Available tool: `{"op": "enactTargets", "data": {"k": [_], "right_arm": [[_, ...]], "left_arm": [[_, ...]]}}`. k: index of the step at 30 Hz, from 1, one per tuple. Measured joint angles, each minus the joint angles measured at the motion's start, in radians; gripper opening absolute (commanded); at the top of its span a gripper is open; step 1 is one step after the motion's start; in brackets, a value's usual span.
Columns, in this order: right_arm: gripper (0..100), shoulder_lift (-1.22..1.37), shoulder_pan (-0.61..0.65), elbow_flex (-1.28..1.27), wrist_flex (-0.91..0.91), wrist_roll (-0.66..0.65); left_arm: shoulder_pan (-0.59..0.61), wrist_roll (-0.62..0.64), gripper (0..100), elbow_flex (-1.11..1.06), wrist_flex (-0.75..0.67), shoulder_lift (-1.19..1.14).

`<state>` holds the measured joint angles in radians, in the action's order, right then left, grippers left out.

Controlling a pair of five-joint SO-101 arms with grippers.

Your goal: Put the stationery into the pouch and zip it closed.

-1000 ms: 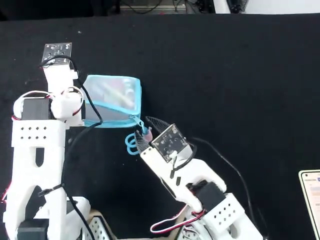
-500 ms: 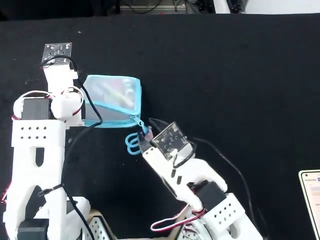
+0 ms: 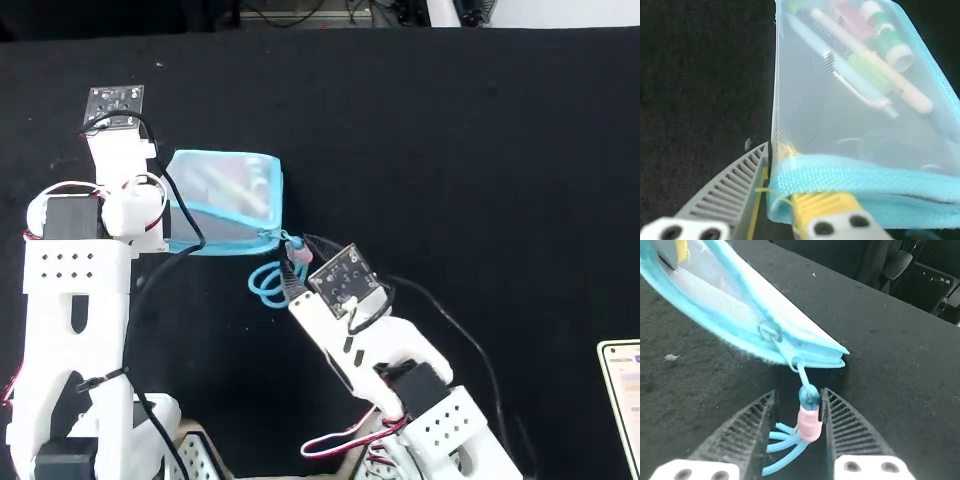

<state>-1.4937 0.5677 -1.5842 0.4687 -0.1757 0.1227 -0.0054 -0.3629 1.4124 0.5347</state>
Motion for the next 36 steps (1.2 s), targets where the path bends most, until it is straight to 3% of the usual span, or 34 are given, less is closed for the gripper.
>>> {"op": "enactTargets", "data": {"k": [5, 9, 15, 24, 27, 31, 36], "right_arm": [[12.4, 0.000, 0.000, 0.000, -0.015, 0.000], [0.6, 0.000, 0.000, 0.000, -0.015, 0.000], [1.0, 0.000, -0.006, 0.002, -0.012, 0.000], [1.1, 0.000, -0.006, 0.127, 0.190, 0.000], [3.1, 0.000, -0.006, 0.127, 0.170, 0.000], [16.4, 0.000, -0.006, 0.127, 0.166, 0.000], [14.7, 0.002, -0.006, 0.127, 0.166, 0.000]], "left_arm": [[0.000, 0.000, 3, 0.000, 0.000, 0.000], [0.000, 0.000, 3, 0.000, 0.000, 0.000], [0.000, 0.000, 3, 0.000, 0.000, 0.000], [0.000, 0.000, 3, 0.000, 0.000, 0.000], [0.000, 0.000, 3, 0.000, 0.000, 0.000], [0.000, 0.000, 3, 0.000, 0.000, 0.000], [0.000, 0.000, 3, 0.000, 0.000, 0.000]]}}
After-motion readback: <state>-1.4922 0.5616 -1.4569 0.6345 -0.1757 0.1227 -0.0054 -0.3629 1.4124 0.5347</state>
